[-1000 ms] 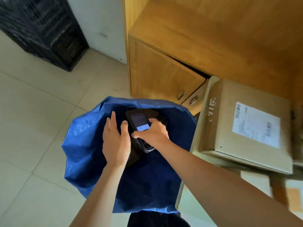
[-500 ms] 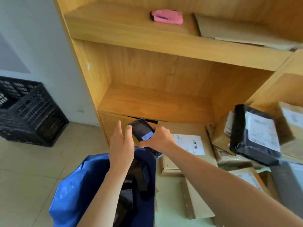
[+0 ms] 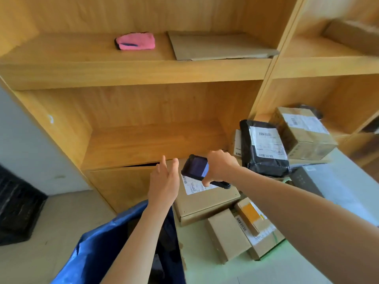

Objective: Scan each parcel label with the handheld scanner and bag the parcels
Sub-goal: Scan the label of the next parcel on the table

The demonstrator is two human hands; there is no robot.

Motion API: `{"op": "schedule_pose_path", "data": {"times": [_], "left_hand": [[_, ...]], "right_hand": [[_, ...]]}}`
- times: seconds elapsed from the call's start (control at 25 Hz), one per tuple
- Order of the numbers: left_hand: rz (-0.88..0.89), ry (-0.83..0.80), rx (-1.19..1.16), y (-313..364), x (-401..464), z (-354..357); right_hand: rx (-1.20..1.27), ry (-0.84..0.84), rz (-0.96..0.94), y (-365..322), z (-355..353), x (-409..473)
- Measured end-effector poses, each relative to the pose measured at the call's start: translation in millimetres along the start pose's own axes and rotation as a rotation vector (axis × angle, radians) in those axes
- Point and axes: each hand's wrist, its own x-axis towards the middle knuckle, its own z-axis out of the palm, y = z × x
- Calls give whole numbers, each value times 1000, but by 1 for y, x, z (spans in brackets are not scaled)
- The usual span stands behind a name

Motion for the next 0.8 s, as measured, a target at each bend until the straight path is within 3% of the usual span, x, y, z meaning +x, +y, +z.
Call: {"op": "schedule_pose_path", "data": {"times": [0.32,0.48,0.8], "left_hand": [[-66,-74,2,-2,9,25],[-112,-100,104,3,8,35],[-197,-100,43,0,12,56]], "right_hand": [[-536,-88,-14,47,-2,5],[-584,-49,28,61,4,7],[-655,-1,5,75,3,16]]}}
